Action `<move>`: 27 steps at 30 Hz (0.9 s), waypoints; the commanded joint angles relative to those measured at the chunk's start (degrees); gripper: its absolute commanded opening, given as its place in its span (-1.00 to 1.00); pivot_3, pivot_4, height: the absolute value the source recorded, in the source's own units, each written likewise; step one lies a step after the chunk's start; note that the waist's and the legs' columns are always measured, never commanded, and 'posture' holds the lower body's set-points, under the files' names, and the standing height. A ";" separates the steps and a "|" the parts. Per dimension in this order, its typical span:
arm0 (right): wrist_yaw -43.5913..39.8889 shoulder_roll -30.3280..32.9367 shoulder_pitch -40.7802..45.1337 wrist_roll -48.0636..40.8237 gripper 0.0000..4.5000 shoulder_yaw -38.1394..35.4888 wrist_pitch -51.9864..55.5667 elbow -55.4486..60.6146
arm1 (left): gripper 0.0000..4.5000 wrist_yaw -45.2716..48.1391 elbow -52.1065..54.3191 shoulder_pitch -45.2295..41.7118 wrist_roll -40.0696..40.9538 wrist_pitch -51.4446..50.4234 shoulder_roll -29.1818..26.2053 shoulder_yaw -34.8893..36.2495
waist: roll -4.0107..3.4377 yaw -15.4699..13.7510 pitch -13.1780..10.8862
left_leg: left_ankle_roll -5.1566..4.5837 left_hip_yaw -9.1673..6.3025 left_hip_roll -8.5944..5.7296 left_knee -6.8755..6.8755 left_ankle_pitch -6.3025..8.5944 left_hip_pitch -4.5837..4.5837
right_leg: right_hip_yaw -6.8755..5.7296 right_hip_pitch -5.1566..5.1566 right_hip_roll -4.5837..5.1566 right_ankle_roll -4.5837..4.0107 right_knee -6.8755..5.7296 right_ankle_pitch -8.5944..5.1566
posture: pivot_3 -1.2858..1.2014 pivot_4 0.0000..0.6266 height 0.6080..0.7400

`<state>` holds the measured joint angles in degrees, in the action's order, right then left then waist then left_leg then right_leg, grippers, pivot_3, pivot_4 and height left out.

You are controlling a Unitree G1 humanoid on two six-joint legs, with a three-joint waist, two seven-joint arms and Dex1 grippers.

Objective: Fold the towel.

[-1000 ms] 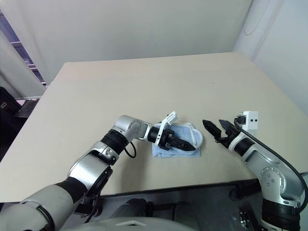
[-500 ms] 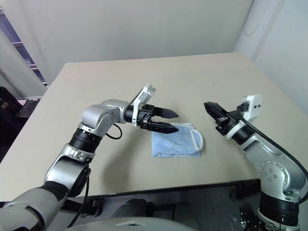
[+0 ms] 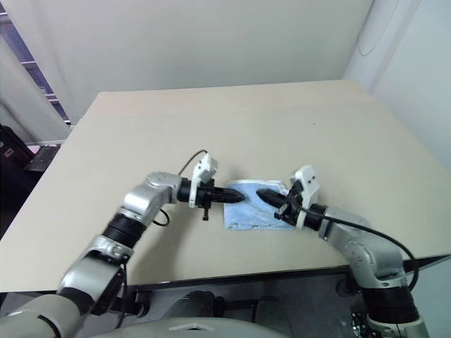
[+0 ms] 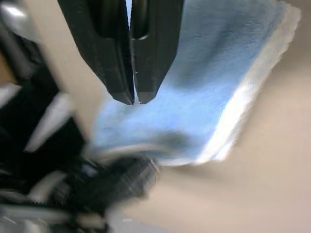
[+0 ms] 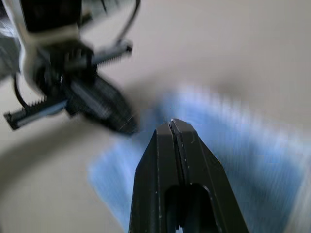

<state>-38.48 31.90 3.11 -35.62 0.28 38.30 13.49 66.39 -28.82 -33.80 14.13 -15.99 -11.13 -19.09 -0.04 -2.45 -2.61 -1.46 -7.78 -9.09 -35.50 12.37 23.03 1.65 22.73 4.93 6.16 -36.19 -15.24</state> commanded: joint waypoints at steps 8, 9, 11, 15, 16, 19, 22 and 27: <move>-3.10 -2.15 -0.70 7.83 -1.00 2.47 -7.56 -7.89 | -0.97 -0.41 -8.05 0.29 -5.25 10.55 2.22 0.26 | 0.02 0.14 0.06 | -0.01 -0.02 0.01 0.03 0.03 -0.59 | -0.09 -0.59 -0.02 0.04 0.03 -0.16 | 0.03 -1.00 1.00; -3.26 -2.34 -0.41 6.48 -1.00 1.21 -7.01 -6.90 | -0.97 0.25 -6.98 0.28 -4.48 9.58 2.05 0.75 | 0.03 0.14 0.07 | -0.01 -0.02 0.01 0.03 0.03 -0.59 | -0.09 -0.59 -0.02 0.05 0.03 -0.21 | 0.03 -1.00 1.00; -2.99 -2.60 0.52 2.66 -0.93 -2.08 -4.51 -4.72 | -0.98 1.89 -3.52 0.21 -1.80 5.76 1.67 2.20 | 0.02 0.15 0.06 | -0.01 -0.02 0.01 0.03 0.03 -0.58 | -0.09 -0.57 -0.02 0.05 0.01 -0.21 | 0.03 -1.00 1.00; -2.80 -0.67 1.87 -7.31 -0.43 -9.68 3.83 -0.74 | -0.98 4.46 7.37 -0.16 4.40 -4.33 -1.19 5.38 | 0.02 0.21 0.03 | -0.01 -0.05 0.02 0.03 0.03 -0.49 | -0.08 -0.42 -0.04 0.07 -0.04 -0.04 | 0.03 -1.00 1.00; -2.82 0.04 2.26 -9.83 -0.28 -11.65 6.09 -0.34 | -0.98 4.83 9.86 -0.12 5.42 -6.20 -2.15 5.91 | 0.02 0.26 0.03 | -0.01 -0.06 0.02 0.04 0.03 -0.50 | -0.08 -0.42 -0.04 0.07 -0.03 -0.02 | 0.03 -1.00 1.00; -3.91 3.47 3.64 -17.24 0.23 -17.29 13.35 -1.75 | -0.98 5.46 16.37 0.40 7.50 -10.37 -5.44 7.04 | 0.02 0.16 0.03 | -0.02 -0.06 0.02 0.14 0.03 -0.50 | -0.06 -0.39 -0.04 0.10 -0.02 -0.03 | 0.03 -1.00 1.00; -4.36 8.37 7.33 -23.85 0.74 -21.23 24.71 -9.34 | -0.98 5.87 21.54 1.49 9.34 -13.59 -8.90 8.05 | 0.02 0.20 0.03 | -0.02 -0.07 0.03 0.23 0.03 -0.52 | -0.06 -0.40 -0.03 0.10 0.00 -0.05 | 0.03 -1.00 1.00; -9.01 15.26 11.05 -22.55 0.89 -18.03 33.60 -19.86 | -0.98 9.26 28.96 5.81 8.39 -10.46 -16.03 6.72 | 0.00 0.21 0.03 | -0.02 -0.03 0.03 0.27 0.03 -0.52 | 0.00 -0.42 0.00 -0.08 0.03 -0.14 | 0.03 -1.00 1.00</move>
<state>-45.36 45.89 12.71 -58.28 -18.92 69.85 -4.87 74.04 -3.05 -28.45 22.92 -28.52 -25.78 -12.44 -0.04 -2.24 -2.59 -1.49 -7.81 -9.06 -35.20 12.40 22.51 1.65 22.30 4.94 6.07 -36.16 -15.38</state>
